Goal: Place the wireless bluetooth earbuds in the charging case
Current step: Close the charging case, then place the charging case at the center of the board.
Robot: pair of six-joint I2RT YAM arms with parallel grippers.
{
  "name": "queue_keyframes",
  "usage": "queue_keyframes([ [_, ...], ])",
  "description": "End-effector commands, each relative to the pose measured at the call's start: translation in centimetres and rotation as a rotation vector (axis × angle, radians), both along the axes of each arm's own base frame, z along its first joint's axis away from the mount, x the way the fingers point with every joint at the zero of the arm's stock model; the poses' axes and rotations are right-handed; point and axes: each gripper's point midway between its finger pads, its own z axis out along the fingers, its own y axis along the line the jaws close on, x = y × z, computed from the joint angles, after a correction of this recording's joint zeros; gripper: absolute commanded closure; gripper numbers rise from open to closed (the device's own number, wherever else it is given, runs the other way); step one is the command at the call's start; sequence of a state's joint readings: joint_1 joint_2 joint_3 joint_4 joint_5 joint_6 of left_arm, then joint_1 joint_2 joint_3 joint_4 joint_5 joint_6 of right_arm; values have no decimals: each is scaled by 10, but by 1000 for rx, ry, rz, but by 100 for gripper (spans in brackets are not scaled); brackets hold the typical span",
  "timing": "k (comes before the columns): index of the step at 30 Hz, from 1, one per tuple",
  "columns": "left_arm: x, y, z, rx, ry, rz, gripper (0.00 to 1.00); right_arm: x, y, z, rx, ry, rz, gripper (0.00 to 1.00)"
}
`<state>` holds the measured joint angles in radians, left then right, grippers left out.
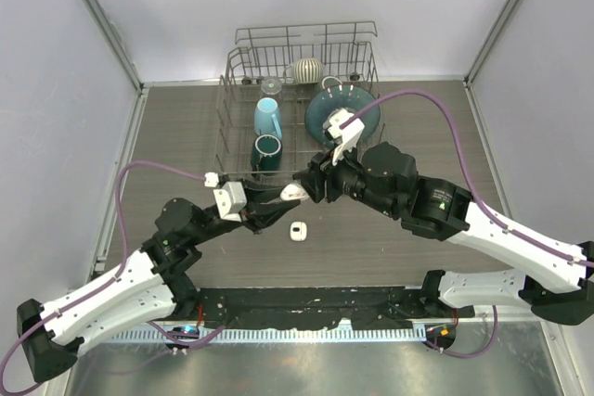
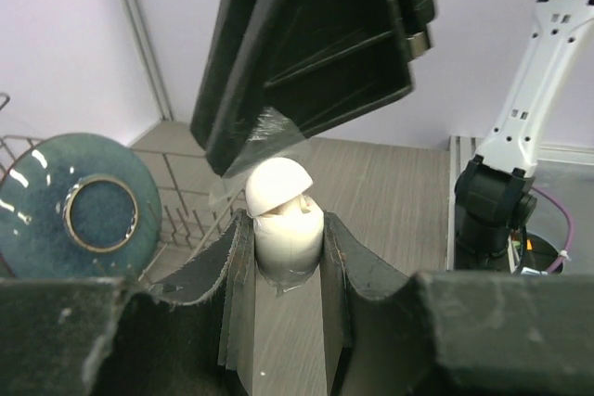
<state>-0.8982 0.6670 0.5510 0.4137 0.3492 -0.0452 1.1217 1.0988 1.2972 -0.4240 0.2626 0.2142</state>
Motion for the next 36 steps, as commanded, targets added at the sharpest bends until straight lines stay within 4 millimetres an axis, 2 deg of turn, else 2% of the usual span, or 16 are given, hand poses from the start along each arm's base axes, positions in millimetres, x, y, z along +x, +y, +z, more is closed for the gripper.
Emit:
queue_keyframes([
  [1,14,5,19,-49,0,78,100,-11,6,-11,-8,36,67,53],
  [5,15,5,18,-52,9,79,100,-20,14,-23,-43,76,126,53],
  [9,17,7,18,-58,25,98,100,-11,12,-39,-93,102,70,54],
  [14,26,14,6,-45,79,158,100,-4,2,-20,-26,44,12,53],
  [16,30,17,-1,-39,115,189,100,6,-8,-16,-10,36,-73,52],
  [18,37,22,-15,-36,188,237,100,24,-31,-12,4,8,-229,48],
  [20,42,25,-45,8,280,276,100,34,-47,-9,21,1,-322,45],
  [22,45,32,-63,-7,383,318,100,38,-56,-13,25,7,-353,44],
  [23,44,33,-86,19,438,329,100,39,-58,-13,38,16,-361,44],
  [25,43,38,-101,-41,573,353,100,39,-65,-19,49,33,-381,43],
  [26,42,40,-123,-34,639,366,100,42,-69,-23,53,43,-395,43],
  [28,40,44,-141,-97,776,387,100,39,-72,-31,71,76,-391,43],
  [29,39,47,-162,-82,830,410,100,41,-74,-39,69,92,-398,43],
  [31,38,51,-175,-122,897,431,100,38,-74,-43,92,125,-382,43],
  [34,43,68,-216,-143,985,542,100,38,-76,-55,97,159,-388,43],
  [36,44,74,-230,-141,1004,582,100,36,-77,-62,100,179,-385,43],
])
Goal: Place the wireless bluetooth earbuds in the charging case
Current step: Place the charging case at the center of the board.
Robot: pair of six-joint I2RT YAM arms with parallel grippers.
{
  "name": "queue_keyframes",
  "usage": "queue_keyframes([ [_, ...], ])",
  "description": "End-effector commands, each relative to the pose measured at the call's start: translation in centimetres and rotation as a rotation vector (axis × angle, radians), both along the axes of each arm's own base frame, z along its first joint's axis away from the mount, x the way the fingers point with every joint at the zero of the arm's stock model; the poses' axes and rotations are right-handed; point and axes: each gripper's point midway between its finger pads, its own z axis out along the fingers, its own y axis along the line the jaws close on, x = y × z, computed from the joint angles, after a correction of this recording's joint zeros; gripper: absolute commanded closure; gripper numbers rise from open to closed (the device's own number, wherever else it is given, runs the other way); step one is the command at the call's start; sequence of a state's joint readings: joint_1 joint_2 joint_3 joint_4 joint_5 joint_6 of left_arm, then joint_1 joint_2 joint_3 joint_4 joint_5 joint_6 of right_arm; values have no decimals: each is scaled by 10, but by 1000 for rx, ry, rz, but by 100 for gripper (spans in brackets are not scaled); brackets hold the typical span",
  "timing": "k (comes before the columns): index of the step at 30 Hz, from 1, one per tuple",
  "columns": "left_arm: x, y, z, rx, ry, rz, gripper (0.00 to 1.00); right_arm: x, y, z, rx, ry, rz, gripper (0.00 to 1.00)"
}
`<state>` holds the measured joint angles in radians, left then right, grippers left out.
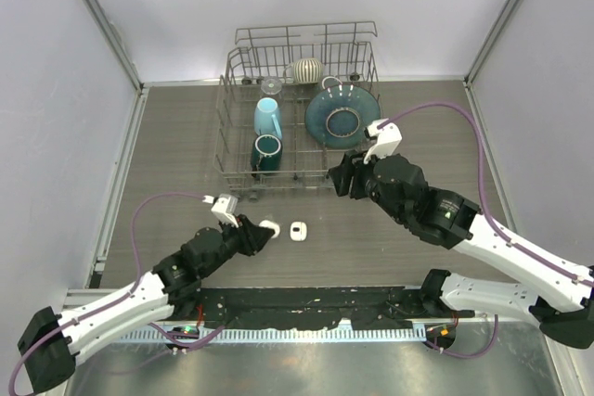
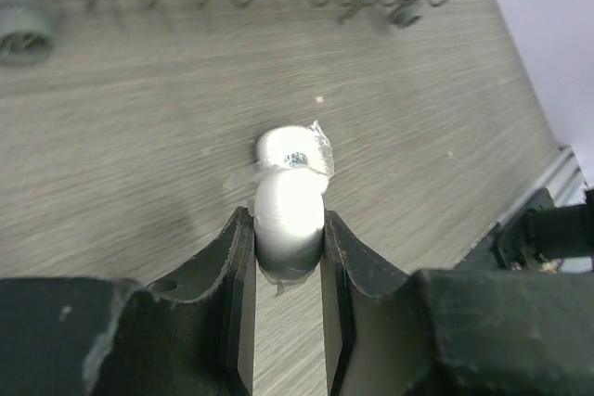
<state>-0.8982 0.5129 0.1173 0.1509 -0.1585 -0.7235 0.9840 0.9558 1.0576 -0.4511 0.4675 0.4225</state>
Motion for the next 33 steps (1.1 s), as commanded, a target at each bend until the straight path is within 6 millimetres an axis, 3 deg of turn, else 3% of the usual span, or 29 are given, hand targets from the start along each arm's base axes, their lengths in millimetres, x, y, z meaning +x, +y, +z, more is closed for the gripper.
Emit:
queue_keyframes([
  [1,14,18,-13,-93,84,186,100,-4,1,1,87,30,-3,43],
  [8,8,20,-49,-49,185,205,98,-2,-2,-12,77,54,-18,43],
  [15,5,10,-73,14,282,176,87,1,-1,-20,72,78,-18,43],
  [17,7,3,-69,-26,283,154,83,1,-2,-23,69,82,-22,43],
  [20,3,-1,-82,5,358,133,61,2,-4,-25,67,85,-26,43],
  [21,5,-4,-80,11,372,130,1,2,-4,-25,68,84,-25,43],
  [23,2,-2,-88,63,410,132,0,2,-7,-24,69,81,-29,43],
  [28,8,13,-74,110,388,200,0,3,-18,-25,57,77,-59,43],
  [29,10,14,-61,85,355,207,0,4,-21,-24,55,73,-66,43],
  [31,7,28,-58,130,358,239,0,6,-28,-26,48,73,-87,43],
  [33,12,38,-36,102,307,287,0,7,-33,-26,45,71,-99,43],
])
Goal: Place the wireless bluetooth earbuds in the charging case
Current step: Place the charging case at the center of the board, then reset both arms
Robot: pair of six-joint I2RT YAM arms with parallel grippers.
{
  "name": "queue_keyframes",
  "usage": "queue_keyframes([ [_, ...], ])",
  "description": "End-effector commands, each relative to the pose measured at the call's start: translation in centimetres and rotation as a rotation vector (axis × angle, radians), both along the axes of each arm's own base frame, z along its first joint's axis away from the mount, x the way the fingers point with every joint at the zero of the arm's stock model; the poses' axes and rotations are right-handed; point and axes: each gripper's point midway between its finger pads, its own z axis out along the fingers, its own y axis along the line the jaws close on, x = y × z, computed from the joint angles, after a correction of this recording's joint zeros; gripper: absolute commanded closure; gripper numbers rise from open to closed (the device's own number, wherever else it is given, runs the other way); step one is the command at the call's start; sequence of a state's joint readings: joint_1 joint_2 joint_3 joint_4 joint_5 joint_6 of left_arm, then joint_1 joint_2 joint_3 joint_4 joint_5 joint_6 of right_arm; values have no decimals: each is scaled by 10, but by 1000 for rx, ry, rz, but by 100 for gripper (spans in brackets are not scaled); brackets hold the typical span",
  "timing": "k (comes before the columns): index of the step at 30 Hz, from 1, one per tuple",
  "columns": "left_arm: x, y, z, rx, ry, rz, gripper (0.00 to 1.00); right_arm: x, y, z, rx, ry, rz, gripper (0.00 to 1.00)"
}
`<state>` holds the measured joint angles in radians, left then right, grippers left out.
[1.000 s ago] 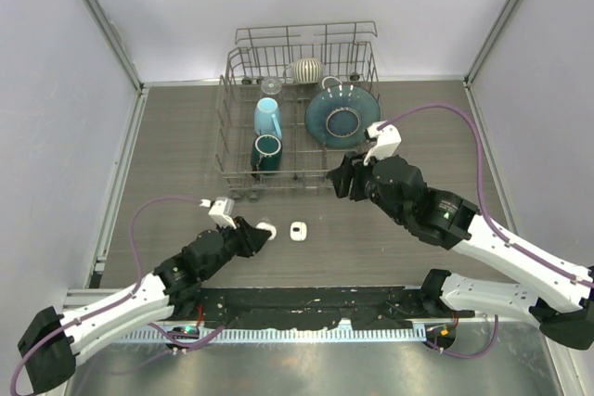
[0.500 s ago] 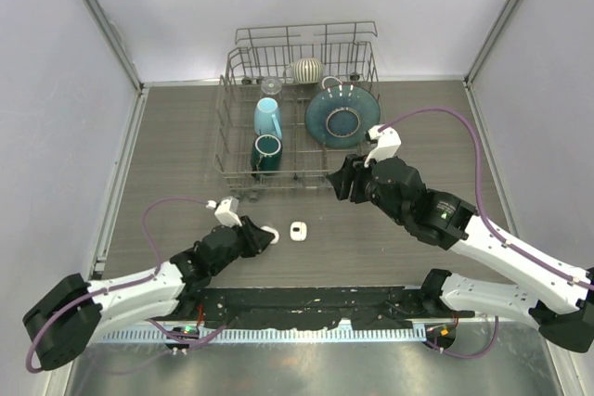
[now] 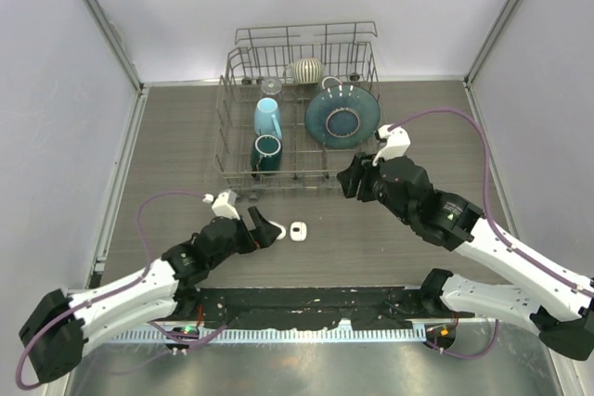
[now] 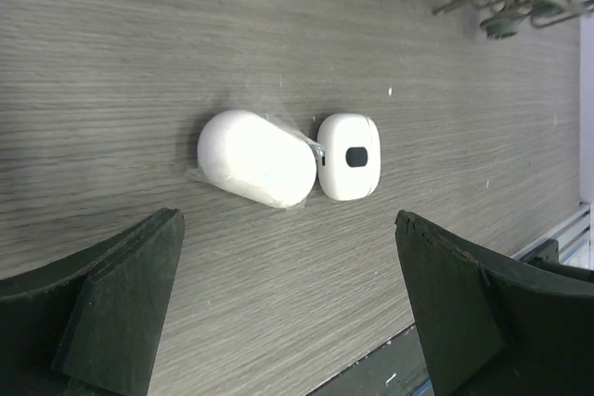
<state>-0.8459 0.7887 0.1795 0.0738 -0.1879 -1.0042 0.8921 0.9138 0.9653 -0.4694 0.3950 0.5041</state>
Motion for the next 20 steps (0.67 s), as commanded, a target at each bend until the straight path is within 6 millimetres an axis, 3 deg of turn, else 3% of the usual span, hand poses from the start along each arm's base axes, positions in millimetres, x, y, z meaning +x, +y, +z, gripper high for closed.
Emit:
queue_keyframes([
  [1,0,39,15,118,-21,101,0,5,-18,7,9,-28,-62,43],
  [5,2,47,51,111,-130,96,0,10,-39,7,3,-35,-146,43],
  [8,6,37,100,83,-244,25,0,15,-68,-6,51,-5,-292,43],
  [9,7,36,106,119,-265,0,0,13,-77,-3,95,-14,-324,43],
  [10,10,35,115,143,-290,-16,0,16,-93,-16,101,-1,-385,43],
  [11,12,35,139,148,-321,-23,0,15,-98,-18,131,6,-403,43],
  [14,26,51,157,257,-315,64,0,17,-122,-21,151,9,-471,42],
  [16,36,58,158,321,-310,113,0,20,-126,-26,117,46,-478,42],
  [20,44,62,176,339,-340,154,0,31,-148,-19,79,33,-552,42],
])
